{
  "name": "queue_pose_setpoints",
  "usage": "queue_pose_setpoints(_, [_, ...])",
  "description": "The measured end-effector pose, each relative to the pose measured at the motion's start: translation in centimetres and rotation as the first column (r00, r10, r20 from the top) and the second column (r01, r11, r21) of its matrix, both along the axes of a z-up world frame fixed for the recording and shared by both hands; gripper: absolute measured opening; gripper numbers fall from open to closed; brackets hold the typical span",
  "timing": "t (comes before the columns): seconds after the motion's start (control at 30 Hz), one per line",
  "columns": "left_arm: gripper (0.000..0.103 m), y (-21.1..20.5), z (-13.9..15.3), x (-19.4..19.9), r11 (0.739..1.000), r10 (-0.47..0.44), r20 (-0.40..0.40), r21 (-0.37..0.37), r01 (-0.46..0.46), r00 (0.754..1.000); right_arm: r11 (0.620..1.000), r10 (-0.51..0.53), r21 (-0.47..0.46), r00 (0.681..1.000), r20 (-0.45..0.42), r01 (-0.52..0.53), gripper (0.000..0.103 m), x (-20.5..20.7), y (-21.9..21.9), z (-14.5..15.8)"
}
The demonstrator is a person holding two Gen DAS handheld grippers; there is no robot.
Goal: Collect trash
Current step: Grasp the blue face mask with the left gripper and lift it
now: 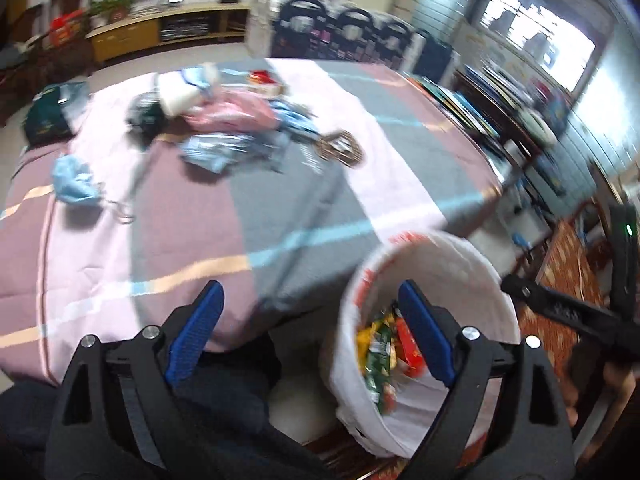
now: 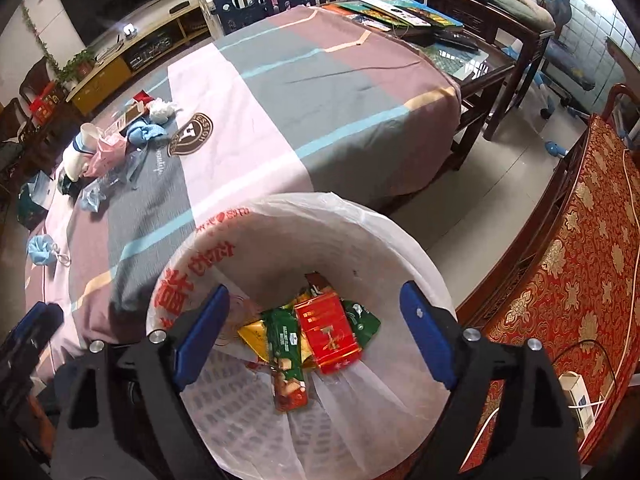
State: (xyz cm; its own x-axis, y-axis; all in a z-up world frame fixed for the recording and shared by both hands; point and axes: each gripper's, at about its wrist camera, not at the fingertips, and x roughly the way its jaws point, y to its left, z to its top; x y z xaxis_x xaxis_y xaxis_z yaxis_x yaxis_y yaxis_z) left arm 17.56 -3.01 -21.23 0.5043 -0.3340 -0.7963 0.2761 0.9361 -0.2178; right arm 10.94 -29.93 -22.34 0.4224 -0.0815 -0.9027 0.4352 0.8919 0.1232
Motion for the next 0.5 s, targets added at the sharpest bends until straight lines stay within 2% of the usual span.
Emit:
queue_pose_setpoints(0.13, [0.09,3.1,1.0,1.1,0.989,0.148,0.019,-0.01,-0.148,0.989,1.0,0.013,-0.025,1.0,0.023,-0.012,0.085,0.3,1.0,1.2])
queue_pose_setpoints(0.33, [0.091,7.2,1.8,2.2,0.944,0.328,0.041,0.009,-0.329,0.944,0.997,0.054,-0.048,0.998,0.026,-0.053,0.085,1.0,3.1,1.7])
queue_pose_setpoints(0.5, [0.092,9.1,2.5,2.5,0.886,0.426,0.135,0.138,-0.442,0.895,0.993,0.097,-0.066,0.995,0.03,-0.095,0.085,1.6,4.8,1.9])
